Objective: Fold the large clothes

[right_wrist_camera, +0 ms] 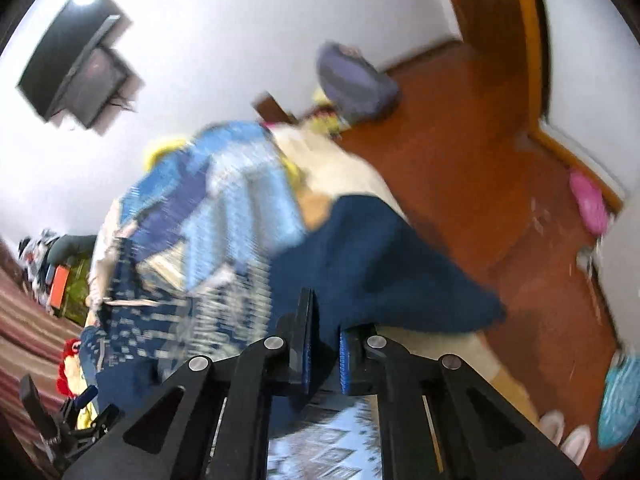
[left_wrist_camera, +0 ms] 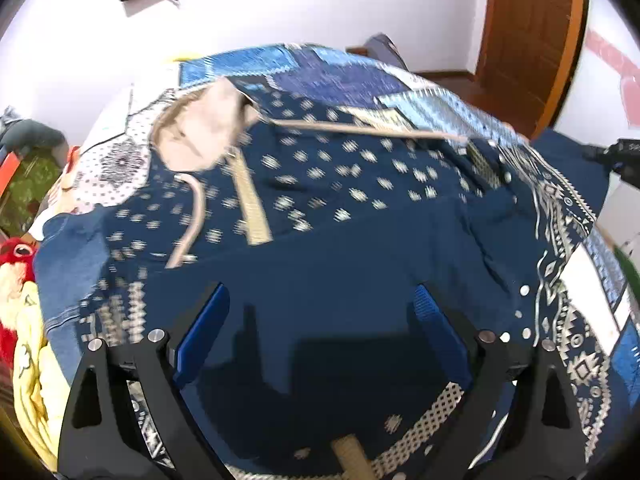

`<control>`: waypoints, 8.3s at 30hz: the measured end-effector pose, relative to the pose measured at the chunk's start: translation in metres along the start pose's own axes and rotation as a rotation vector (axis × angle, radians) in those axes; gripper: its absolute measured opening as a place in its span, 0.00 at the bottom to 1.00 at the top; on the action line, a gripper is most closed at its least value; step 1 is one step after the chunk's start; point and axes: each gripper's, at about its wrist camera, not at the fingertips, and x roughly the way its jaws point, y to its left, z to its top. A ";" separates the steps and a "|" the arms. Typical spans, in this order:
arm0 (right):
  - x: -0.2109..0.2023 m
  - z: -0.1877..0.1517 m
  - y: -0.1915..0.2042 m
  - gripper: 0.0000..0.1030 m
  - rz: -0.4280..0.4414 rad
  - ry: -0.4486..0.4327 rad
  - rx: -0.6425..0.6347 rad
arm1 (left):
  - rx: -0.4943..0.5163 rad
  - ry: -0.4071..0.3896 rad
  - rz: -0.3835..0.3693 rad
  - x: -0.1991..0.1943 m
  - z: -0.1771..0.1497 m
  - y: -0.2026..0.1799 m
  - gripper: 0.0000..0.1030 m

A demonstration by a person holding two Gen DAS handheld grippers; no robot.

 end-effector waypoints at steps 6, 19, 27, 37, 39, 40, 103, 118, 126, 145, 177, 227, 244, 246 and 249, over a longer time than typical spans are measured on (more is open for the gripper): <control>-0.062 0.023 0.078 0.07 0.122 -0.104 -0.145 | -0.044 -0.075 0.026 -0.041 0.001 0.024 0.92; -0.011 -0.047 0.273 0.07 0.307 0.095 -0.324 | -0.145 -0.168 0.025 -0.109 -0.045 0.093 0.92; 0.090 -0.154 0.306 0.08 0.192 0.409 -0.338 | -0.163 -0.142 0.082 -0.122 -0.082 0.134 0.92; 0.108 -0.198 0.292 0.08 0.114 0.678 -0.348 | -0.134 -0.101 0.083 -0.119 -0.108 0.134 0.92; 0.105 -0.196 0.287 0.08 0.151 0.735 -0.338 | -0.124 -0.094 0.083 -0.117 -0.109 0.128 0.92; 0.103 -0.197 0.285 0.08 0.178 0.760 -0.331 | -0.119 -0.092 0.078 -0.117 -0.108 0.124 0.92; 0.013 -0.106 0.175 0.08 0.032 0.181 -0.536 | -0.058 -0.370 -0.030 -0.147 0.071 0.060 0.05; 0.078 -0.145 0.191 0.08 -0.111 0.276 -0.668 | -0.262 -0.141 0.036 -0.083 -0.063 0.187 0.05; 0.078 -0.150 0.193 0.08 -0.199 0.256 -0.713 | -0.400 0.079 -0.053 -0.018 -0.146 0.201 0.13; 0.028 -0.138 0.173 0.90 -0.271 0.180 -0.676 | -0.363 0.131 0.117 -0.066 -0.172 0.213 0.66; 0.177 -0.013 0.329 0.91 0.087 0.258 -0.448 | -0.358 0.021 -0.064 0.036 0.068 0.218 0.84; 0.012 -0.162 0.245 0.07 0.108 0.256 -0.677 | -0.173 0.052 -0.154 -0.063 -0.095 0.126 0.05; 0.010 -0.170 0.212 0.94 -0.113 0.142 -0.776 | -0.162 0.092 -0.120 -0.032 -0.121 0.122 0.14; 0.000 -0.165 0.211 0.94 -0.078 0.134 -0.766 | -0.152 0.100 -0.123 -0.039 -0.120 0.124 0.44; -0.017 -0.156 0.217 0.94 -0.031 0.100 -0.762 | -0.173 0.047 -0.138 -0.059 -0.114 0.133 0.71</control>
